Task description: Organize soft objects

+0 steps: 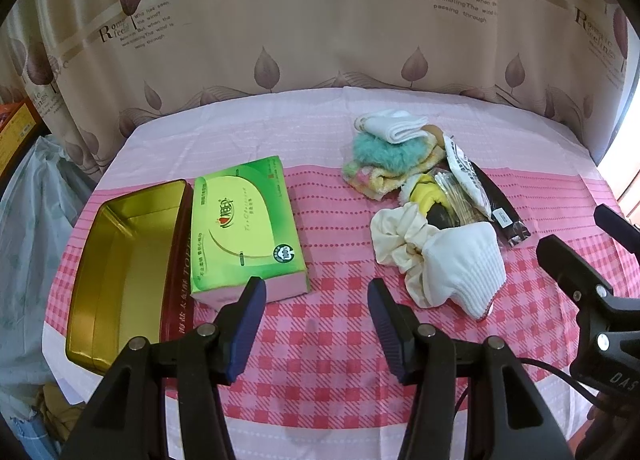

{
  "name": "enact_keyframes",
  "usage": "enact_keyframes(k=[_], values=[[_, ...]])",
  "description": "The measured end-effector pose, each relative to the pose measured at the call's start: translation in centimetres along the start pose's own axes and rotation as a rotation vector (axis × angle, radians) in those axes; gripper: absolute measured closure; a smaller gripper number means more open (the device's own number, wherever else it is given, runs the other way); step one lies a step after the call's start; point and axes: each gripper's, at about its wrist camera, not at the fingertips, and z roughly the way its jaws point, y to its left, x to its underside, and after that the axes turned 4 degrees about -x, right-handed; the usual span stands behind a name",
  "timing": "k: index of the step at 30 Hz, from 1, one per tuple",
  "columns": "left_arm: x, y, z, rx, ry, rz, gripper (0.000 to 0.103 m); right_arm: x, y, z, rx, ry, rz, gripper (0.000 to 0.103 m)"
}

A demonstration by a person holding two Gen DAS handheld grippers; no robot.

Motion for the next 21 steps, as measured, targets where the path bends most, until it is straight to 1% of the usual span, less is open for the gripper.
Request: enact_keyframes(k=[12, 21], values=[[0.24, 0.29, 0.42, -0.006, 0.002, -0.008, 0.049, 0.11, -0.30, -0.16, 0.000, -0.008, 0.001, 0.001], [0.47, -0.20, 0.76, -0.002, 0.008, 0.008, 0.049, 0.35, -0.69, 0.02, 0.004, -0.010, -0.010, 0.001]])
